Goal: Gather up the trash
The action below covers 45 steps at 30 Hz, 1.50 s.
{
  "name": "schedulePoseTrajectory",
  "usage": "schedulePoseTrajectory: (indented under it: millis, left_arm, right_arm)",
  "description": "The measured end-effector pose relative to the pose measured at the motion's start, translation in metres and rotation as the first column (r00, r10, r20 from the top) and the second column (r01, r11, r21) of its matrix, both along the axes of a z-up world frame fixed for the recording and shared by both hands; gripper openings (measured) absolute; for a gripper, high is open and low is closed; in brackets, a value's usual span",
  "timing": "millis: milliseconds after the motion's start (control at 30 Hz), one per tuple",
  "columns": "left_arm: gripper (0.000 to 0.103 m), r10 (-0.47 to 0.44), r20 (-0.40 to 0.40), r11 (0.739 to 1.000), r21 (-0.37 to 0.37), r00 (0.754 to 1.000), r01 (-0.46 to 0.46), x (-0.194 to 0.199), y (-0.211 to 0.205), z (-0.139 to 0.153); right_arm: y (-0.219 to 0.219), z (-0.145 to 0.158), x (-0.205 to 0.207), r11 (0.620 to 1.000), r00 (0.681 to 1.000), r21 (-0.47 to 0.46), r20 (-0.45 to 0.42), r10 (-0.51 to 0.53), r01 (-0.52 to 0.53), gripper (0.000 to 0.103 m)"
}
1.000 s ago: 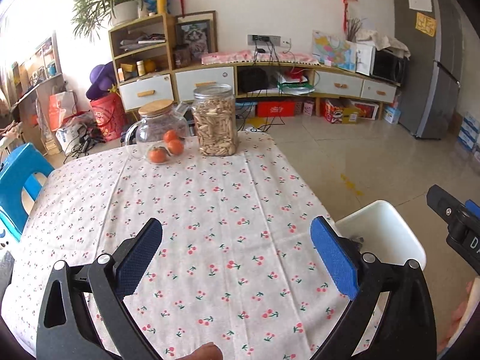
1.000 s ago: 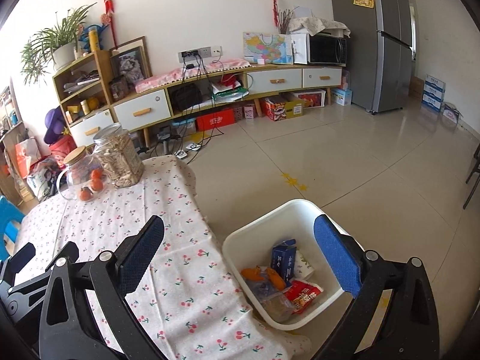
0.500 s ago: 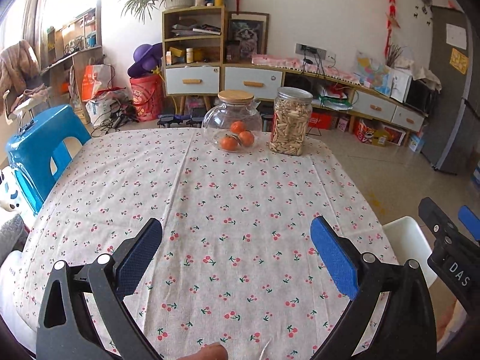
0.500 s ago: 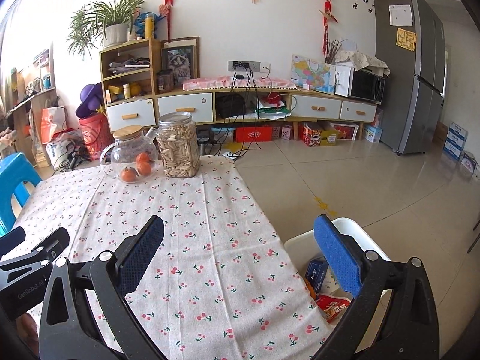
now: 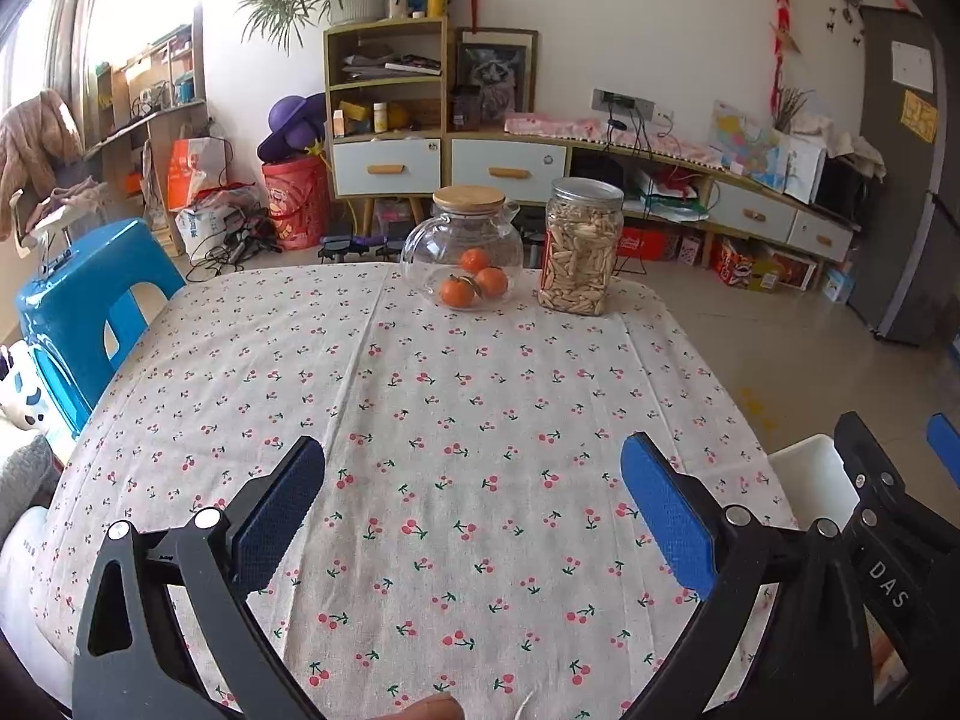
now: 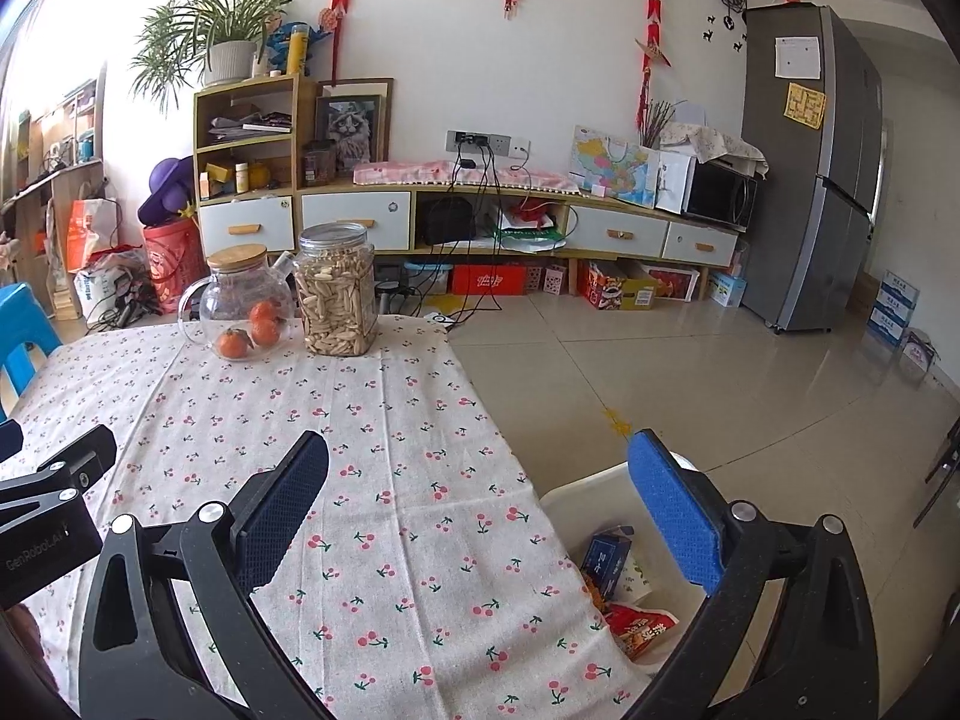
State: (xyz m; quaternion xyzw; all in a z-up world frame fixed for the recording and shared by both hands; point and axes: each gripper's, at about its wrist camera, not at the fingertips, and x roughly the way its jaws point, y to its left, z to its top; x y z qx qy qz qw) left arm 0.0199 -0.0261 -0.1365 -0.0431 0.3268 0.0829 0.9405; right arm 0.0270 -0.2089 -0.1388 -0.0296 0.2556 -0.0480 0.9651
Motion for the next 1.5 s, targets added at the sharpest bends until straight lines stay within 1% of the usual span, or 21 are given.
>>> schedulePoseTrajectory:
  millis: [100,200,800,1267,1367,1433,1500]
  left_arm:
    - [0.096,-0.001,0.003,1.000,0.009,1.000,0.000,0.001,-0.004,0.000]
    - [0.096,0.003,0.011,1.000,0.019,1.000,-0.004,0.002,-0.007,0.001]
    - [0.096,-0.031,0.002,1.000,0.001,1.000,0.031,0.010,-0.032,0.001]
    - [0.096,-0.042,0.012,0.999,0.003,0.999,0.042,0.011,-0.037,0.002]
    - [0.092,-0.054,0.023,0.998,0.011,0.998,0.054,0.011,-0.039,0.003]
    - [0.082,-0.060,0.026,0.998,0.009,0.998,0.060,0.010,-0.039,0.002]
    - [0.082,-0.066,0.018,0.998,-0.001,0.998,0.066,0.011,-0.038,0.001]
  right_arm:
    - [-0.001,-0.002,0.004,1.000,0.999,0.006,-0.031,0.011,-0.011,0.096]
    - [-0.003,-0.003,0.005,1.000,0.999,0.010,-0.042,0.015,-0.015,0.096]
    - [-0.033,0.000,0.006,0.998,0.998,0.060,-0.056,-0.021,0.024,0.096]
    - [-0.035,0.001,0.005,0.997,0.998,0.069,-0.054,-0.018,0.022,0.096]
    - [-0.034,0.001,0.005,0.997,0.998,0.069,-0.055,-0.017,0.021,0.096]
    - [-0.034,0.001,0.005,0.997,0.998,0.070,-0.056,-0.015,0.019,0.096]
    - [-0.033,-0.001,0.005,0.998,0.998,0.068,-0.056,-0.013,0.016,0.096]
